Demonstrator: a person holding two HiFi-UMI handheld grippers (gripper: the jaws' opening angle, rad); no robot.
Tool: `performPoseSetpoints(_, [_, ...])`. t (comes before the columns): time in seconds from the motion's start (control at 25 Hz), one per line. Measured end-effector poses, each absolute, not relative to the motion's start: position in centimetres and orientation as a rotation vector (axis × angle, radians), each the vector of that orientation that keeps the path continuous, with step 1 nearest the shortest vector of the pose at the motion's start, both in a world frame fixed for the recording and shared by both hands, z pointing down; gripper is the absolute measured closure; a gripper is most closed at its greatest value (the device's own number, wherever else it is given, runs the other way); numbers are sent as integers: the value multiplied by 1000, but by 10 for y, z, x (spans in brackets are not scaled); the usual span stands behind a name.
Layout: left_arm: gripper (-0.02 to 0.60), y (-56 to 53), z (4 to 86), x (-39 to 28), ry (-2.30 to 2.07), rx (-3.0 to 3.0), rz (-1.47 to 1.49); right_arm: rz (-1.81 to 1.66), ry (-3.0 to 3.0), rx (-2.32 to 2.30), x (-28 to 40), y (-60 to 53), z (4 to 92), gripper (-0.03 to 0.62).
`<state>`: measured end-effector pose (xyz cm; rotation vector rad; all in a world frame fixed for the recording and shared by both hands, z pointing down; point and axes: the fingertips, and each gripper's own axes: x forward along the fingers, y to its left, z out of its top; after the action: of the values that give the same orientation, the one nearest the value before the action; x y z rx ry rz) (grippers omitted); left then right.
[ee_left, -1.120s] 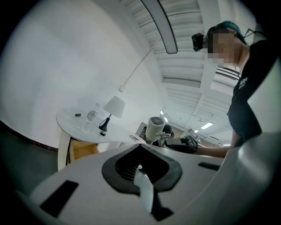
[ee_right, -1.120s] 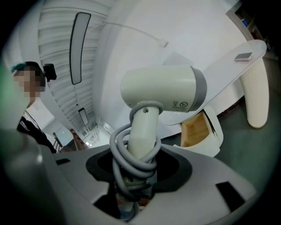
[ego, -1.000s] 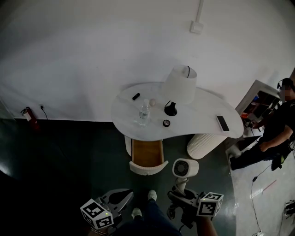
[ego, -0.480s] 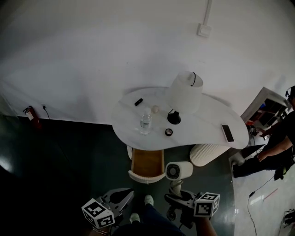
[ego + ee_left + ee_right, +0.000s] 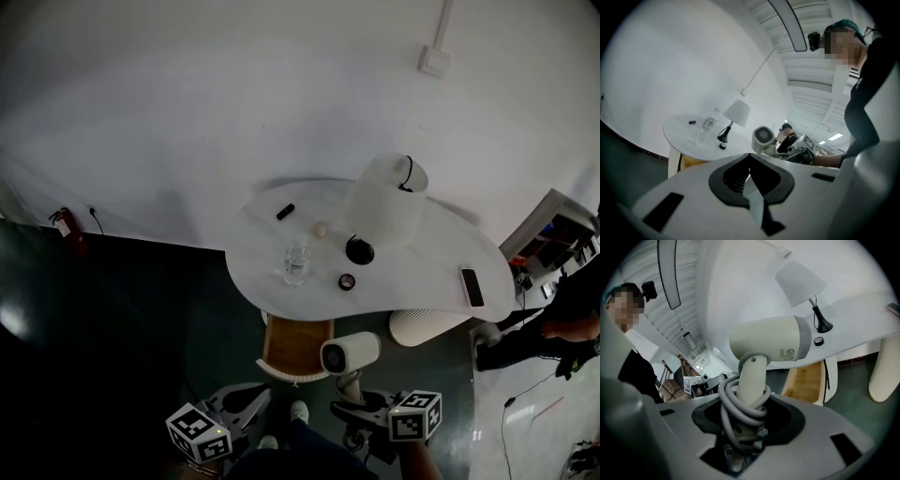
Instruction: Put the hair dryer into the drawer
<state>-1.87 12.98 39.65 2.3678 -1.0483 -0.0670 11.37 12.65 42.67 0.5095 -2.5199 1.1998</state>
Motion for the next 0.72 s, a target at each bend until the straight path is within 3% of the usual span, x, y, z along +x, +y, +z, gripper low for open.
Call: performPoseSetpoints(0.72, [574,74,420,-12,-1208,2234,-55,1095,-2143,234,113,92,506,372])
